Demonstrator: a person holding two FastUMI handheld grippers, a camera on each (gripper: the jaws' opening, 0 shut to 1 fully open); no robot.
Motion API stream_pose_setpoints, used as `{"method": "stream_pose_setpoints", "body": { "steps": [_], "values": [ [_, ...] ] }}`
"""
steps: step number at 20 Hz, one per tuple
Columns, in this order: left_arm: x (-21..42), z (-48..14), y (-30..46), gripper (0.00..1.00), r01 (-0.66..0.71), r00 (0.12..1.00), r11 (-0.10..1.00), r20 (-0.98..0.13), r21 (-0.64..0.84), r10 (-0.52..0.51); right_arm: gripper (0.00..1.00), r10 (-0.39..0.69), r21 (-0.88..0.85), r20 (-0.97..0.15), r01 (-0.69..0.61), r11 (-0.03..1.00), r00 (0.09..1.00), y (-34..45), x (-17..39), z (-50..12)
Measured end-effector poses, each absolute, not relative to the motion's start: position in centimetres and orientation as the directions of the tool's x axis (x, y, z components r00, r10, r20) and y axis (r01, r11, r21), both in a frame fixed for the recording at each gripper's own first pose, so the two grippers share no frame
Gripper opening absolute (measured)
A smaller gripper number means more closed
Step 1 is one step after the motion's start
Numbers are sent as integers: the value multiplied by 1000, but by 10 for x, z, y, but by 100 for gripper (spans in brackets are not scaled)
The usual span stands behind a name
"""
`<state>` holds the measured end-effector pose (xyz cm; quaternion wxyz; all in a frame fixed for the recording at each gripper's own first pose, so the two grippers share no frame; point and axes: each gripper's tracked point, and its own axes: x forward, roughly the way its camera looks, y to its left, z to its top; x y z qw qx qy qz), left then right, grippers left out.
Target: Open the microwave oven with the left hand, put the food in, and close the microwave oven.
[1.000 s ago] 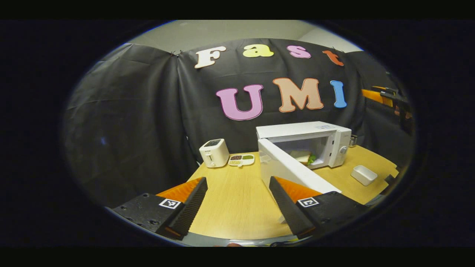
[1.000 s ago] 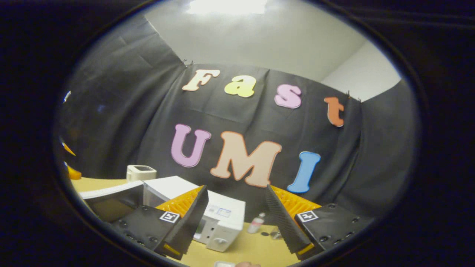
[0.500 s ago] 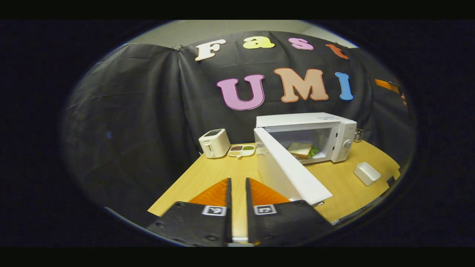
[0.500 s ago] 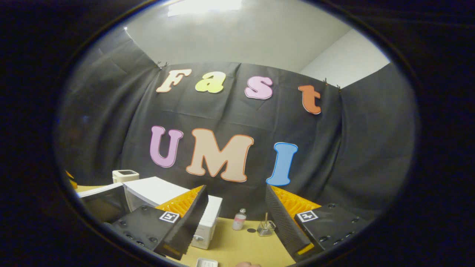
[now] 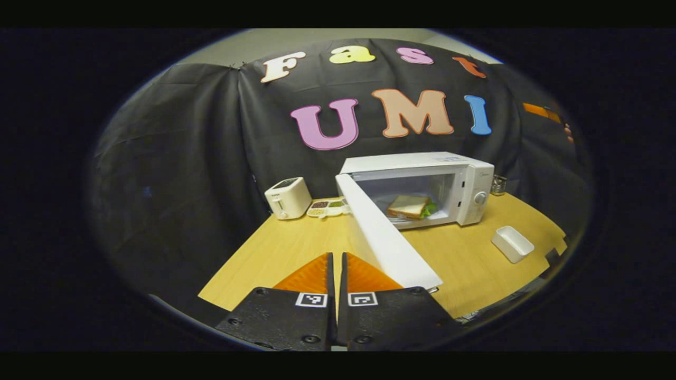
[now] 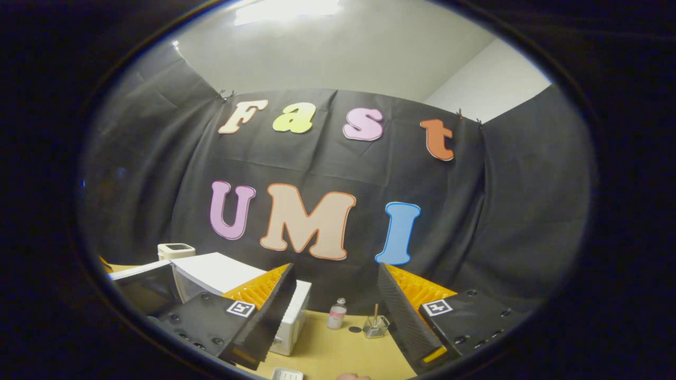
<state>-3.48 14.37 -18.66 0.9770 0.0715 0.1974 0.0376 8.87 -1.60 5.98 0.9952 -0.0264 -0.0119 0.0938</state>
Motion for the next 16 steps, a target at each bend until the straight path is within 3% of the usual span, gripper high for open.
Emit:
{"method": "stream_pose_setpoints", "body": {
  "steps": [16],
  "values": [
    [29, -183, 37, 0, 184, 921, 967, -375, 173, -108, 96, 160, -72, 6, -160, 985, 987, -42, 75, 57]
  ]
}}
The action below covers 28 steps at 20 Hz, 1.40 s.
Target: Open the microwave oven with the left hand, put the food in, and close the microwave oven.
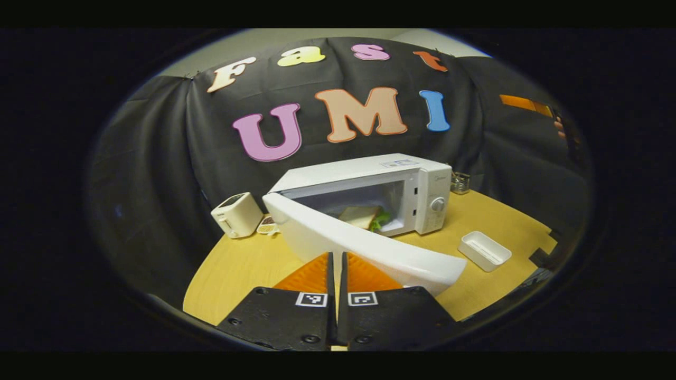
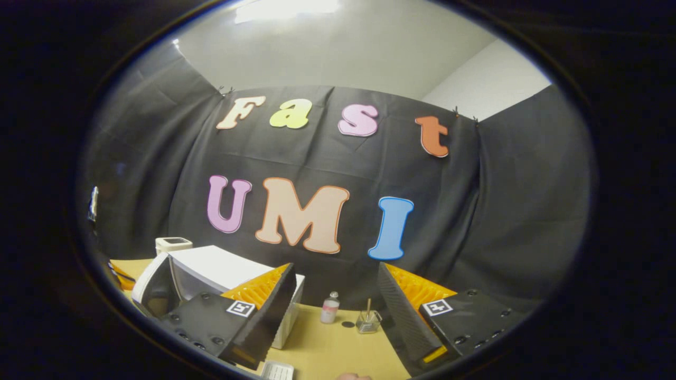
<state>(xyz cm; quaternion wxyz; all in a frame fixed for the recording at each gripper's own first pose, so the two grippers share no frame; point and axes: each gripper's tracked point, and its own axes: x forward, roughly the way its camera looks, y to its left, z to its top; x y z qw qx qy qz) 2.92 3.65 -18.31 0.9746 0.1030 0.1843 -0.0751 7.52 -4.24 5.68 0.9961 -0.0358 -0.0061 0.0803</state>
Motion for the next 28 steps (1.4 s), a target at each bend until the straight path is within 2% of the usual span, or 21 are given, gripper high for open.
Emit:
{"method": "stream_pose_setpoints", "body": {
  "steps": [14, 28],
  "values": [
    [85, -175, -57, 1, 362, 894, 914, -344, 183, -285, 98, 91, -89, -1, -91, 992, 996, -84, 35, 57],
    [117, -178, -75, 0, 373, 887, 913, -351, 165, -299, 97, 54, -74, -11, -54, 996, 998, -104, 23, 56]
  ]
}}
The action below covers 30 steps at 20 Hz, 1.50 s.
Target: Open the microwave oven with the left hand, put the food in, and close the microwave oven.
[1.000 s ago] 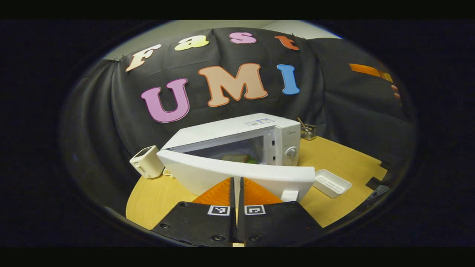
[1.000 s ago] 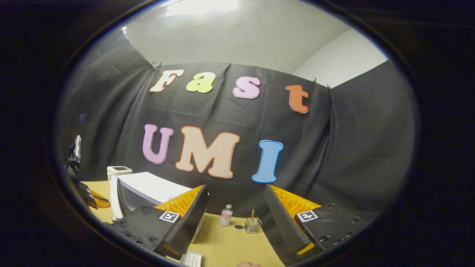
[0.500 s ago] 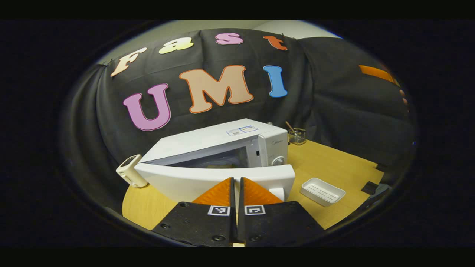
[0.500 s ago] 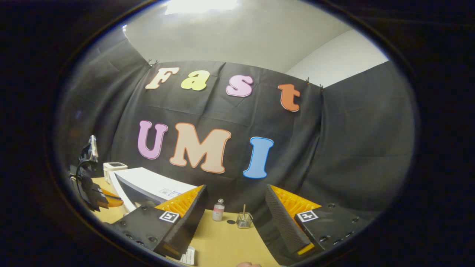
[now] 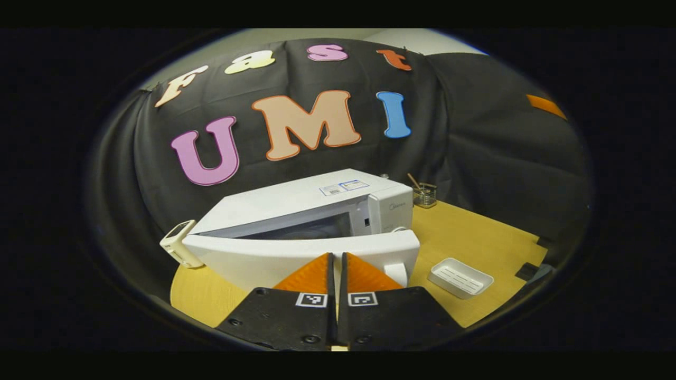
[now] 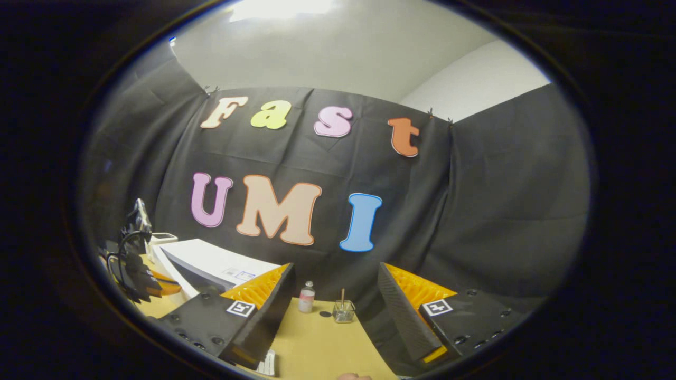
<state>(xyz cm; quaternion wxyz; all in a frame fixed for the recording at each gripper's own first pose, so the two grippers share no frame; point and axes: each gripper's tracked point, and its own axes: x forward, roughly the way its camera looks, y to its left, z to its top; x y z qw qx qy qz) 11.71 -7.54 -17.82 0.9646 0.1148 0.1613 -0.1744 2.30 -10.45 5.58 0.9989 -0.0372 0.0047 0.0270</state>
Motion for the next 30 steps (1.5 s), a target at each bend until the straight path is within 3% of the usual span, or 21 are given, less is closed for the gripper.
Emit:
{"method": "stream_pose_setpoints", "body": {
  "steps": [30],
  "values": [
    [187, -202, -98, 0, 348, 869, 931, -412, 111, -276, 97, -16, -16, -75, 15, 1000, 997, -134, 21, 29]
  ]
}}
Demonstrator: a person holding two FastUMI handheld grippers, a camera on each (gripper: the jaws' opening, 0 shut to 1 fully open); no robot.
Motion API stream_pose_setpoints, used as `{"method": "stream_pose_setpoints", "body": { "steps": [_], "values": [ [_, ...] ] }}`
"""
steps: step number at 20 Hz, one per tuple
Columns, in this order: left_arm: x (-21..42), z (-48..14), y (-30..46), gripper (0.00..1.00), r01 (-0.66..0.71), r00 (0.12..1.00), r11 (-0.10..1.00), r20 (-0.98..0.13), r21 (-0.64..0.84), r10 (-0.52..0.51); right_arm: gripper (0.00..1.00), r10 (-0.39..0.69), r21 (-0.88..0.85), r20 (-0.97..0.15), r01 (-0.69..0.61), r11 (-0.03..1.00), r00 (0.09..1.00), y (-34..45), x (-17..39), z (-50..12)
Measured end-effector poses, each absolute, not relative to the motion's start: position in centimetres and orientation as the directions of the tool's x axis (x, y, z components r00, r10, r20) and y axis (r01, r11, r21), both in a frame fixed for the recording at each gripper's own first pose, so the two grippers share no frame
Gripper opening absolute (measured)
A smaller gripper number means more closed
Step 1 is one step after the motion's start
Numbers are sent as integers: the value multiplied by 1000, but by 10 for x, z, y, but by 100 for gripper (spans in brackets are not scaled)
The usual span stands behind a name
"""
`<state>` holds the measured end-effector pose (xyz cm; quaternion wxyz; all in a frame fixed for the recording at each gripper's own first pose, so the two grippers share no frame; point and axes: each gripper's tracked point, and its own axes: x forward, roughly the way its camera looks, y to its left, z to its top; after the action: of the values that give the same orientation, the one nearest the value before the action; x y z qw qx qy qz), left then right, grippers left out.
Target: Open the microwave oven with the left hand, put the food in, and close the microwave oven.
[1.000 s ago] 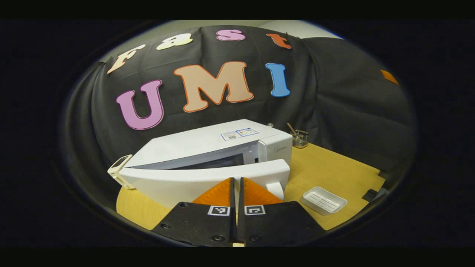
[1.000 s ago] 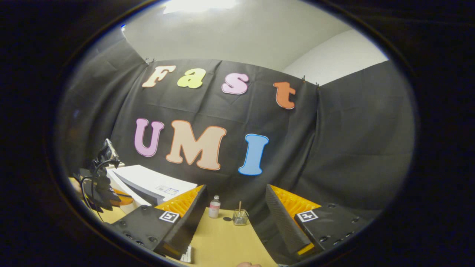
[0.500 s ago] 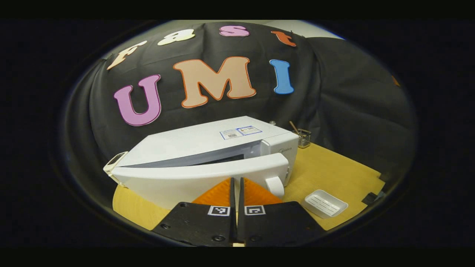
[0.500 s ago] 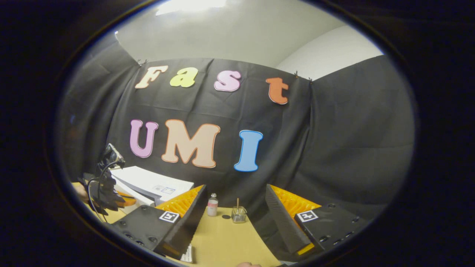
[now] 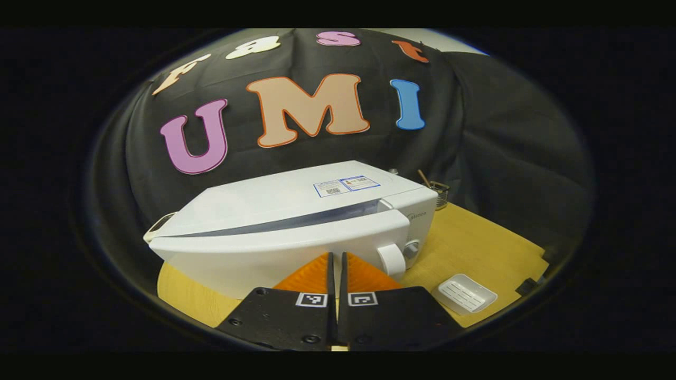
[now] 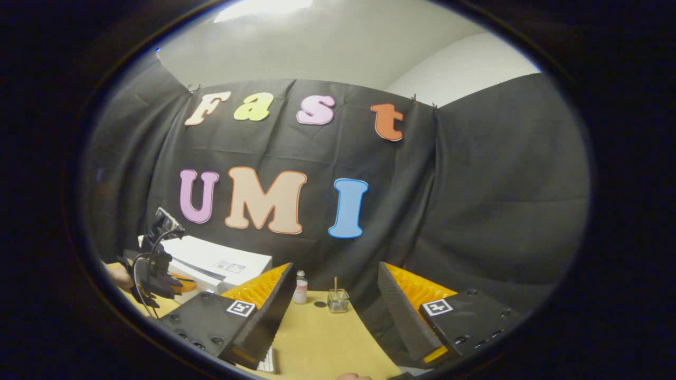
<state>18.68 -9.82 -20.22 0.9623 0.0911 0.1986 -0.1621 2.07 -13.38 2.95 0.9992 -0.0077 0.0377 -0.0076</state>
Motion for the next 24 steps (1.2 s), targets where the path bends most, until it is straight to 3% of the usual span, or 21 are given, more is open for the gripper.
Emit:
{"method": "stream_pose_setpoints", "body": {
  "steps": [9, 18, 24],
  "values": [
    [201, -209, -96, 1, 318, 869, 940, -434, 126, -236, 96, -14, -4, -96, 14, 1000, 995, -134, 23, 23],
    [209, -204, -99, 0, 265, 870, 963, -422, -40, -257, 97, 12, 4, -124, -12, 1000, 992, -127, 23, 15],
    [215, -220, -106, 1, 218, 838, 970, -488, -112, -245, 96, 41, 22, -134, -38, 999, 990, -119, 23, 13]
  ]
}}
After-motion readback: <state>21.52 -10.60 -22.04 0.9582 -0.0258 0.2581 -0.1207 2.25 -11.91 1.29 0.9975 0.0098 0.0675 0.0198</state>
